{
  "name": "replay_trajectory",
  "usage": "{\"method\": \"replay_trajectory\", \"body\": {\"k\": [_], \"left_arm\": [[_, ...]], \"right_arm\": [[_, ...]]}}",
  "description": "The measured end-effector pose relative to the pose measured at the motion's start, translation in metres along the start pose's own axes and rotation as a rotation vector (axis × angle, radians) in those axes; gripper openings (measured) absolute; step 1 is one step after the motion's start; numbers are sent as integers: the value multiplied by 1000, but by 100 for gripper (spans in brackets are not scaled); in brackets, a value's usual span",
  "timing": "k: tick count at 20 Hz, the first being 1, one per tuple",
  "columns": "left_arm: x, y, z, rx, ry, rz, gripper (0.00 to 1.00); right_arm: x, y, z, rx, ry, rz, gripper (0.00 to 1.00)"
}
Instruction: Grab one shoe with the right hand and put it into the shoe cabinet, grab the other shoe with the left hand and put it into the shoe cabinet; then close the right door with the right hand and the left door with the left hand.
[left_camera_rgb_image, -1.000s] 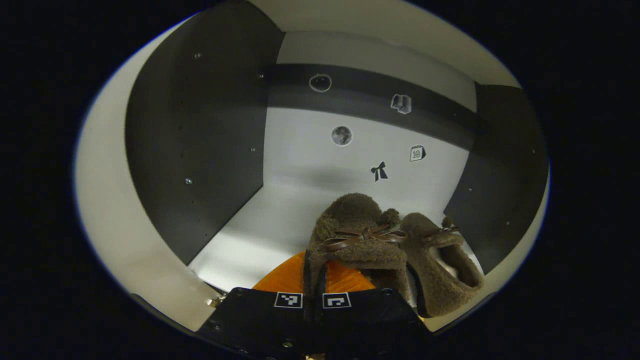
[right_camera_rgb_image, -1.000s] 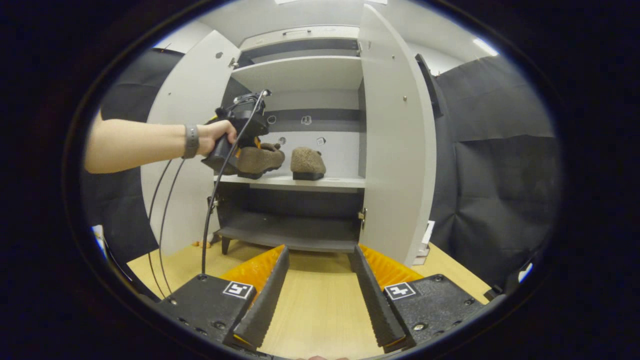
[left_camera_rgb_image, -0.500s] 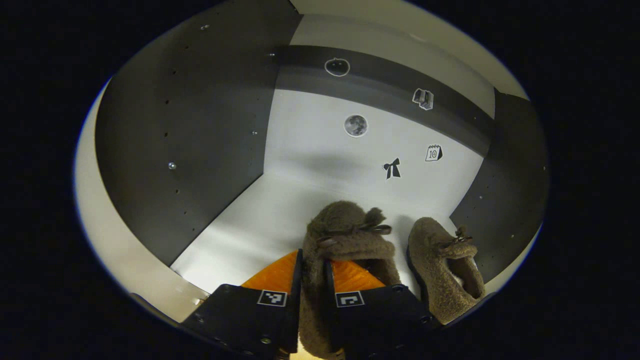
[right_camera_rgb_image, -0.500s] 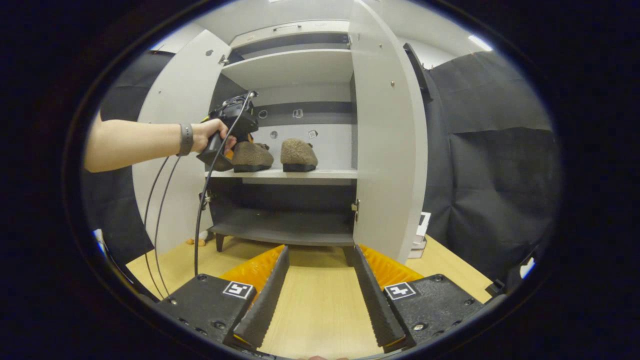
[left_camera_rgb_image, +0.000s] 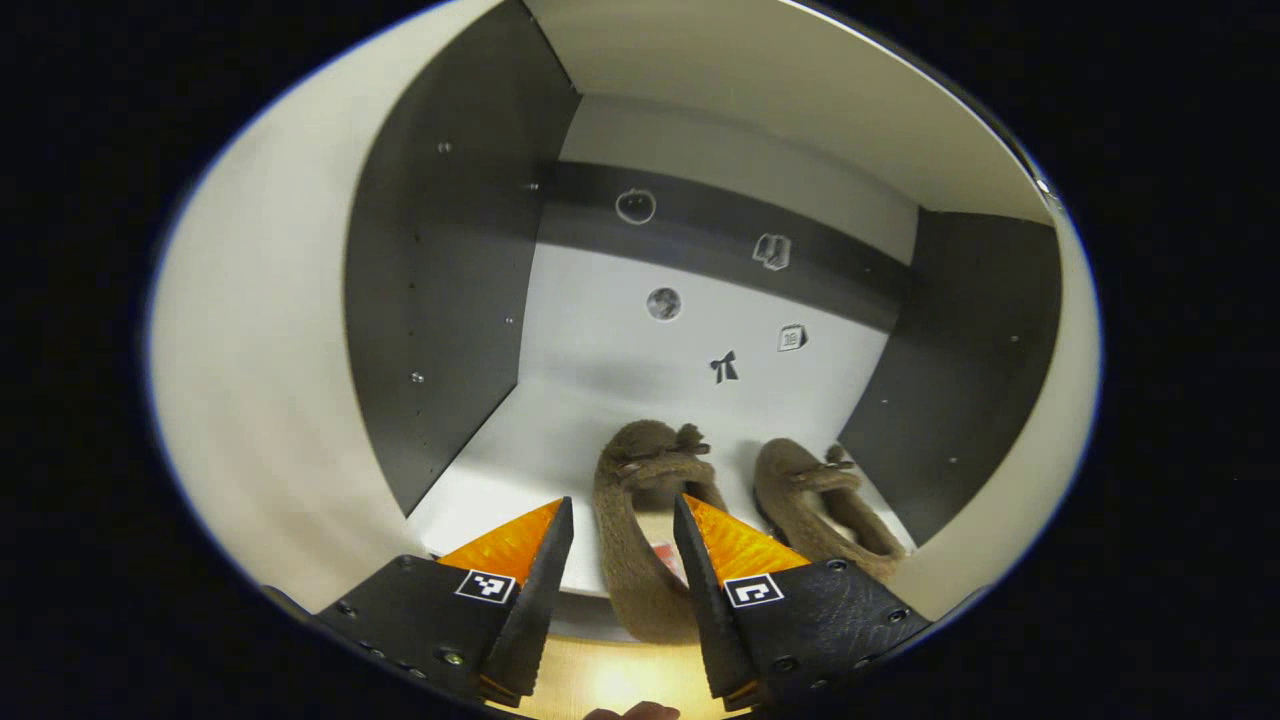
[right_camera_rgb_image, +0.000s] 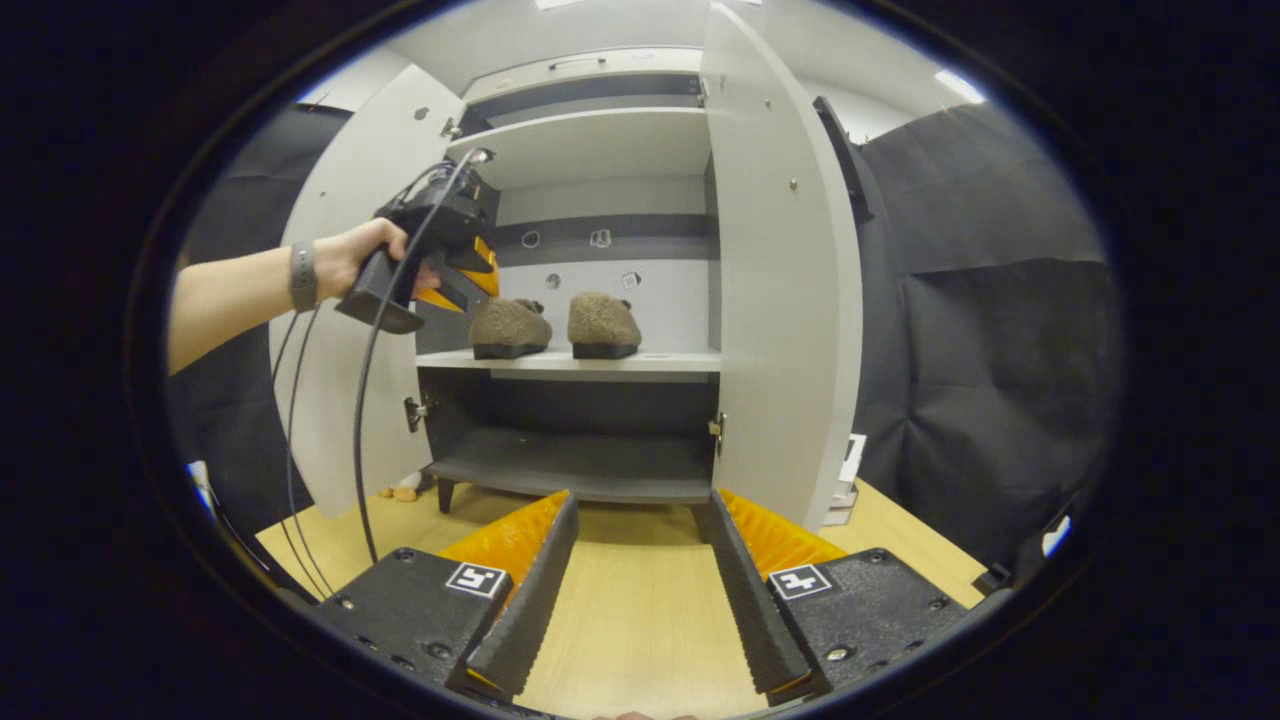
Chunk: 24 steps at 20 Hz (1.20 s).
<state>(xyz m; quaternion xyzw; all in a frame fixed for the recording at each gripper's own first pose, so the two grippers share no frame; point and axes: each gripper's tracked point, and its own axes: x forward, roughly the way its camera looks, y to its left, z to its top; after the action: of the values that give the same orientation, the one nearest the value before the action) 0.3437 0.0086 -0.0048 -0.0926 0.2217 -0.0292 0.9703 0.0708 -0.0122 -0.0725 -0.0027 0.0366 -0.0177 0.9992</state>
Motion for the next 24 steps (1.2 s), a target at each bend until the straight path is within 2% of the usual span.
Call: {"method": "replay_trajectory", "body": {"k": [3, 8, 9, 10, 11, 12, 13, 14, 15, 19, 21, 24], "left_arm": [[-53, -7, -10, 53, -97, -42, 61], [-138, 3, -47, 105, -268, -11, 60], [-153, 4, -54, 107, -293, -6, 52], [-167, 6, -62, 110, -320, 6, 69], [-180, 7, -67, 119, -353, 16, 73], [-194, 10, -76, 123, -374, 33, 75], [-207, 13, -87, 121, -388, 47, 81], [-217, 16, -100, 115, -392, 57, 71], [-225, 19, -113, 107, -390, 67, 90], [-252, 26, -158, 110, -410, 110, 90], [-259, 29, -180, 141, -386, 125, 90], [-267, 26, -201, 125, -351, 120, 90]], "right_arm": [[-2, 4, 8, -9, -11, 16, 81], [-12, 2, 15, -5, -24, 19, 81], [-14, 1, 15, -3, -25, 15, 81], [-17, 1, 17, 1, -27, 14, 81], [-19, 0, 18, 5, -31, 14, 81], [-21, 1, 19, 5, -34, 14, 81], [-24, 2, 20, 4, -36, 16, 81], [-26, 3, 20, 4, -39, 18, 81], [-29, 4, 20, 4, -40, 19, 81], [-40, 8, 12, 7, -30, 26, 81], [-45, 4, 7, 23, -21, 11, 82], [-53, 0, 4, 36, -10, -5, 84]]}}
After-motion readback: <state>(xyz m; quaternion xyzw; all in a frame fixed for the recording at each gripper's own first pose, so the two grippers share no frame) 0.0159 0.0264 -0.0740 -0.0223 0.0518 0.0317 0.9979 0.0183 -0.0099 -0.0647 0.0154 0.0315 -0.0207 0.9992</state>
